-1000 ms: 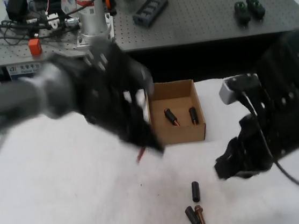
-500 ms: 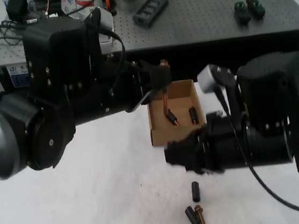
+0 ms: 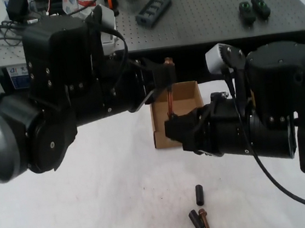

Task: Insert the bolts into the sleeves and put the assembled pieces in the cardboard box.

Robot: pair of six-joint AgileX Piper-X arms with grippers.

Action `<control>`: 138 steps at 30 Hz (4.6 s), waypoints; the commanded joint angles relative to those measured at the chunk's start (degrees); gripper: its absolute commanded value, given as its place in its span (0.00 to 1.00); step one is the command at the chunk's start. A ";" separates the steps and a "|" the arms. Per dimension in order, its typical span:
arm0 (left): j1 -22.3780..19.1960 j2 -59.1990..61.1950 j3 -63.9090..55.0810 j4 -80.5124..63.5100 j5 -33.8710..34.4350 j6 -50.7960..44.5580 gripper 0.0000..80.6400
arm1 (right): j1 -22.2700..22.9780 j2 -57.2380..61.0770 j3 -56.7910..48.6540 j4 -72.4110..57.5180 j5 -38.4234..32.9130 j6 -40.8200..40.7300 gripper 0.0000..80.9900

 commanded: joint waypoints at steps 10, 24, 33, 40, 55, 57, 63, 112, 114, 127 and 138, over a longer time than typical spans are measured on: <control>0.02 -0.85 0.35 0.13 2.84 -0.54 0.01 | -0.35 -0.71 -0.45 -5.28 -0.61 0.26 0.01; 0.02 -0.85 0.35 -0.29 8.07 -0.54 0.17 | -2.43 -2.80 -0.45 -5.28 1.64 0.26 0.01; 0.02 -0.85 0.35 -0.07 0.44 0.14 0.62 | -9.28 -1.60 -1.27 -9.66 5.60 -3.35 0.01; 0.02 -0.85 0.35 17.31 -2.56 15.60 0.61 | -13.63 14.34 -17.16 2.81 5.95 -11.88 0.01; -9.42 7.39 -0.83 40.07 -19.22 46.31 0.49 | -13.46 47.75 -54.03 36.03 13.40 -21.01 0.01; -10.67 10.30 -2.67 42.66 -22.58 48.51 0.48 | -13.47 49.13 -55.46 38.32 13.39 -21.51 0.00; -11.30 17.15 -9.75 48.68 -23.94 54.66 0.48 | -13.47 50.45 -55.85 40.65 13.39 -22.05 0.34; -6.83 -1.39 -3.85 44.71 -37.85 26.45 0.01 | -6.93 21.18 -25.93 54.16 9.53 -14.02 0.47; -6.75 -7.25 0.04 41.98 -37.85 25.14 0.01 | -5.54 23.72 -25.94 52.82 9.80 -12.62 0.47; -6.75 -32.70 10.19 41.30 -37.85 20.02 0.01 | -3.36 35.69 -25.94 47.19 12.32 -7.03 0.47; -6.75 -33.84 10.35 40.70 -33.00 16.68 0.01 | -3.65 34.94 -25.94 46.48 11.71 -11.05 0.01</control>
